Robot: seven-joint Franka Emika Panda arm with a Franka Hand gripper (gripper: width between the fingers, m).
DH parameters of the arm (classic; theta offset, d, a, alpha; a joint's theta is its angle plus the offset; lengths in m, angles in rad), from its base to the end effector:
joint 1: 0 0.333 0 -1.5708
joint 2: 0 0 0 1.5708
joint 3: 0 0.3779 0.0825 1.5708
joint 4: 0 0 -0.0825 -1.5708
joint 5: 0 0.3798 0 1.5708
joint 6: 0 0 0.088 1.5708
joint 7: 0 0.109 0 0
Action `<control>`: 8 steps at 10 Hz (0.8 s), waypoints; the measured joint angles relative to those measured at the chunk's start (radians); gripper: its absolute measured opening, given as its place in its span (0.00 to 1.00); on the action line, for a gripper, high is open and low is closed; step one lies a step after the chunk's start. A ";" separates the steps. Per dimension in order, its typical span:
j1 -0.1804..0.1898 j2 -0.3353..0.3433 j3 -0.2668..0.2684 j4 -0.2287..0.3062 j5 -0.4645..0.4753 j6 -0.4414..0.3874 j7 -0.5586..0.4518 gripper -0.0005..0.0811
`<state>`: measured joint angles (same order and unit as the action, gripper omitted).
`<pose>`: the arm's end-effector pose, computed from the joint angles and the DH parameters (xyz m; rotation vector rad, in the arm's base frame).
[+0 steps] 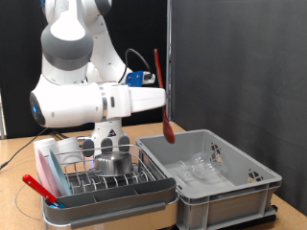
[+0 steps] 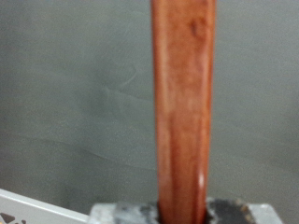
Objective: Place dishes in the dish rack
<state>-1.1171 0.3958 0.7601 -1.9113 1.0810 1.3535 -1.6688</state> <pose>0.5467 -0.1408 0.4535 -1.3844 -0.8559 -0.7605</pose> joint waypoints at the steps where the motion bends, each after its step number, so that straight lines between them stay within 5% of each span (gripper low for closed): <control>1: 0.006 0.019 0.000 0.014 0.001 0.004 0.010 0.12; 5: 0.039 0.057 -0.004 0.060 -0.009 0.119 0.080 0.12; 8: 0.046 0.070 -0.007 0.068 -0.014 0.122 0.084 0.12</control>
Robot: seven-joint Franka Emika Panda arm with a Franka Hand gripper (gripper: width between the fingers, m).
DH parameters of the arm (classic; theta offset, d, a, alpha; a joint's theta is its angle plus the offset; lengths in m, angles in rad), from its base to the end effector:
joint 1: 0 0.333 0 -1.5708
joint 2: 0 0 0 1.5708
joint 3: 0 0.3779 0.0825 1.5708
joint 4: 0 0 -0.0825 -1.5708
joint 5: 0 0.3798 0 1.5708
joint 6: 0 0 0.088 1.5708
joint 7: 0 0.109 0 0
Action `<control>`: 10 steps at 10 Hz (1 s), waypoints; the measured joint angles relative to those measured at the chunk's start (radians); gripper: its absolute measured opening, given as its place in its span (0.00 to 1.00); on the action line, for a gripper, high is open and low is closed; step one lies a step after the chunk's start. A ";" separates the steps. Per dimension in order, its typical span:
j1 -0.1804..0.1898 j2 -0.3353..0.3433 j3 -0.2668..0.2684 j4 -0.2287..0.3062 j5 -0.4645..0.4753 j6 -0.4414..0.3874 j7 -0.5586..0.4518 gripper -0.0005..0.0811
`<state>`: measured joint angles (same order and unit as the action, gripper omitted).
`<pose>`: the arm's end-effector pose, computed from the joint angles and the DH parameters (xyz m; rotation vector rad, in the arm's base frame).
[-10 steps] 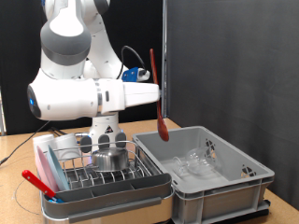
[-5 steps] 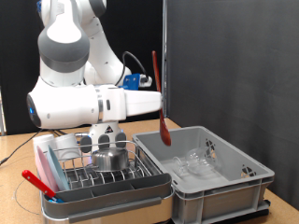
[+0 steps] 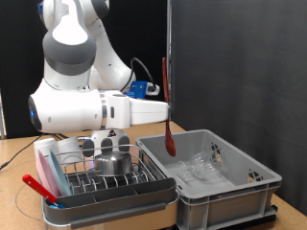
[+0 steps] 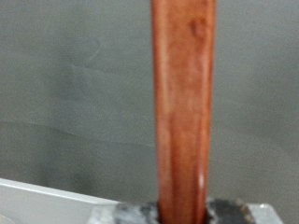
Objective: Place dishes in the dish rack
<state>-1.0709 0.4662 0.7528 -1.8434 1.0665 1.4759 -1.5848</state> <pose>0.5792 -0.1493 0.4407 -1.4800 -0.7872 -0.7585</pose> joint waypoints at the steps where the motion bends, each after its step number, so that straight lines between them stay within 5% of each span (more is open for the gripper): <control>1: 0.000 0.000 0.000 -0.003 0.000 0.002 -0.015 0.12; 6: 0.001 0.013 -0.038 -0.011 -0.025 0.056 0.002 0.12; 10: 0.009 0.086 -0.059 0.016 -0.071 0.069 0.001 0.12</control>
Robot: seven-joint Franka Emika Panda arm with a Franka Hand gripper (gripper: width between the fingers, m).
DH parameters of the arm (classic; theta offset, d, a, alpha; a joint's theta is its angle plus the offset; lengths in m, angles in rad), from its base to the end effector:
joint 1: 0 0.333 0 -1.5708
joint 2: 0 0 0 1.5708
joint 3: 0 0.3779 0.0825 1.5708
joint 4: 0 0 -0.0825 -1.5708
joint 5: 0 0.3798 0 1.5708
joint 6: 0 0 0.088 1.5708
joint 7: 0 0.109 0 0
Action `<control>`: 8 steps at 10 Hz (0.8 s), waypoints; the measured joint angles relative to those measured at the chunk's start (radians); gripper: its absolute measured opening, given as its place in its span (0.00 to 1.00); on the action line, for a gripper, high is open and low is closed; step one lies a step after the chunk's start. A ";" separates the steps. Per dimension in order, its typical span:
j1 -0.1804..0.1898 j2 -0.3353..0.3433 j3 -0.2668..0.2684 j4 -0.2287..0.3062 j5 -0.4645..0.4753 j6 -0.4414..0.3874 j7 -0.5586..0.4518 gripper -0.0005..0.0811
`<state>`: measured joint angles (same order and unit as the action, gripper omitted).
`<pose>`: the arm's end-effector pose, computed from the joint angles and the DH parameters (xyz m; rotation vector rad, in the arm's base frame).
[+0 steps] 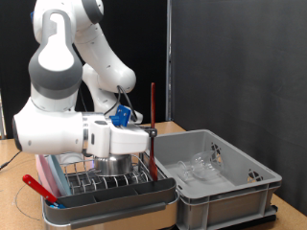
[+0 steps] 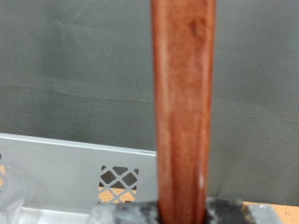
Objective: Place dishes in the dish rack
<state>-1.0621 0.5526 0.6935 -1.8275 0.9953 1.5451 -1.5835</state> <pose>0.5815 -0.1896 0.3865 -1.5648 -0.7171 -0.7436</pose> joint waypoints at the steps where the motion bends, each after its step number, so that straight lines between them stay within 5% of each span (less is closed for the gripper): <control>1: 0.007 0.022 -0.001 0.014 -0.006 0.001 -0.003 0.12; 8: 0.079 0.110 -0.017 0.062 -0.054 0.076 0.019 0.12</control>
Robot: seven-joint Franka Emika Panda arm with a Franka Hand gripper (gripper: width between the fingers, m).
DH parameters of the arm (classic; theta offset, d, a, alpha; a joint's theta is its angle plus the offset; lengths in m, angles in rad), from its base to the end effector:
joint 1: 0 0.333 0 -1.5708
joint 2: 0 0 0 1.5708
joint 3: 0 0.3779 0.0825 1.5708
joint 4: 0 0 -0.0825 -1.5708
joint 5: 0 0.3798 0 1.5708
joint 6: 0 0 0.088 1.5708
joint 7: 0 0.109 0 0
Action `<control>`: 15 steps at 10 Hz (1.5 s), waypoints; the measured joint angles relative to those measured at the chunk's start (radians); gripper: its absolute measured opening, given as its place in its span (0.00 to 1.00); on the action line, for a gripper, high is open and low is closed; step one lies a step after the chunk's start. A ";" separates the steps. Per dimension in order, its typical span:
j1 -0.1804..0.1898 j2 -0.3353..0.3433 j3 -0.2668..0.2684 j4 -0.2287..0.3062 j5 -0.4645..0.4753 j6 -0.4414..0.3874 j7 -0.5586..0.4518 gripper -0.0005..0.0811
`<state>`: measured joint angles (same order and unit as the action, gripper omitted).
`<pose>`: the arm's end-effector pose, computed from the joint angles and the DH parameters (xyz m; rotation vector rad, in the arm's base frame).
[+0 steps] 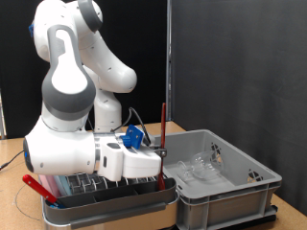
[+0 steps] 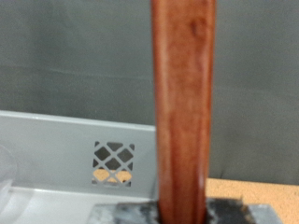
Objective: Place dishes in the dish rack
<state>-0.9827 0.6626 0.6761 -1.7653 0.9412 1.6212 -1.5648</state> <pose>0.6112 -0.1766 0.3433 -1.5888 -0.7145 -0.6991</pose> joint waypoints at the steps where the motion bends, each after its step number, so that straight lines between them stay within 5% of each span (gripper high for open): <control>1: 0.006 0.007 -0.004 0.001 -0.010 0.009 0.004 0.12; 7: 0.029 0.027 -0.014 0.008 -0.021 0.033 0.008 0.15; 8: 0.032 0.027 -0.013 0.009 -0.021 0.035 0.008 0.37; 9: 0.034 0.027 -0.011 0.011 -0.020 0.035 0.008 0.37; 11: 0.037 0.027 -0.006 0.014 -0.020 0.035 0.008 0.78; 12: 0.037 0.027 -0.003 0.014 -0.019 0.035 0.008 0.78; 13: 0.037 0.027 0.000 0.015 -0.018 0.035 0.008 0.95; 15: 0.037 0.027 0.004 0.017 -0.014 0.035 0.008 0.99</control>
<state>-0.9455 0.6897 0.6796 -1.7479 0.9268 1.6564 -1.5567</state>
